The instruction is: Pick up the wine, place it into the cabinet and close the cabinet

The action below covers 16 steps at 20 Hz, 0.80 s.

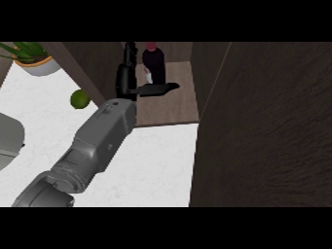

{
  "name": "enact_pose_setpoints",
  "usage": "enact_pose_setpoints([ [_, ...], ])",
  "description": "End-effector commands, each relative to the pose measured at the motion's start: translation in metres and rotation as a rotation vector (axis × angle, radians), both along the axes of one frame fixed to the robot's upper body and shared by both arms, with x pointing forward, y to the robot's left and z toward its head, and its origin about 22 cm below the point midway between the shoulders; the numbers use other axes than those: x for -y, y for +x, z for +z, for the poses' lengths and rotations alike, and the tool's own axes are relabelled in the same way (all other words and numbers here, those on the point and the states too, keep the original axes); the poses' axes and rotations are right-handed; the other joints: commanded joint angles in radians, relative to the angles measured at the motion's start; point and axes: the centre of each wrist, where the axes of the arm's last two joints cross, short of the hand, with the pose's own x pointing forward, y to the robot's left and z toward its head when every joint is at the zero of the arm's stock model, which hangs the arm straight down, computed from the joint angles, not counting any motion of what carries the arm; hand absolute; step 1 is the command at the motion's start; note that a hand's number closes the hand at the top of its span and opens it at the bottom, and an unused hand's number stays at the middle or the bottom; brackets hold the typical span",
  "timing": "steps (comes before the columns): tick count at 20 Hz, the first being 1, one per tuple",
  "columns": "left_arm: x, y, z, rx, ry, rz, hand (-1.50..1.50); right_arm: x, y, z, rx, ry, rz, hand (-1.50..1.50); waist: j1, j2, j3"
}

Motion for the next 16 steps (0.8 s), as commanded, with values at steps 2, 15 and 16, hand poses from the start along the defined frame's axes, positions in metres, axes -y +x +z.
enact_pose_setpoints([
  [2, -0.009, -0.009, -0.018, 0.001, -0.016, -0.002, -1.50, 0.003, -0.010, 0.011, 0.022, 0.018, 0.021, -1.50, 0.007, -0.002, -0.002],
  [15, -0.006, -0.007, -0.012, -0.011, -0.142, -0.035, -1.50, 0.003, -0.008, 0.004, -0.006, 0.040, 0.021, -1.50, 0.022, -0.015, -0.001],
  [16, -0.009, -0.012, -0.020, -0.028, -0.169, -0.049, -1.50, -0.005, -0.013, 0.015, -0.003, 0.030, 0.020, -1.50, 0.024, -0.021, -0.002],
])
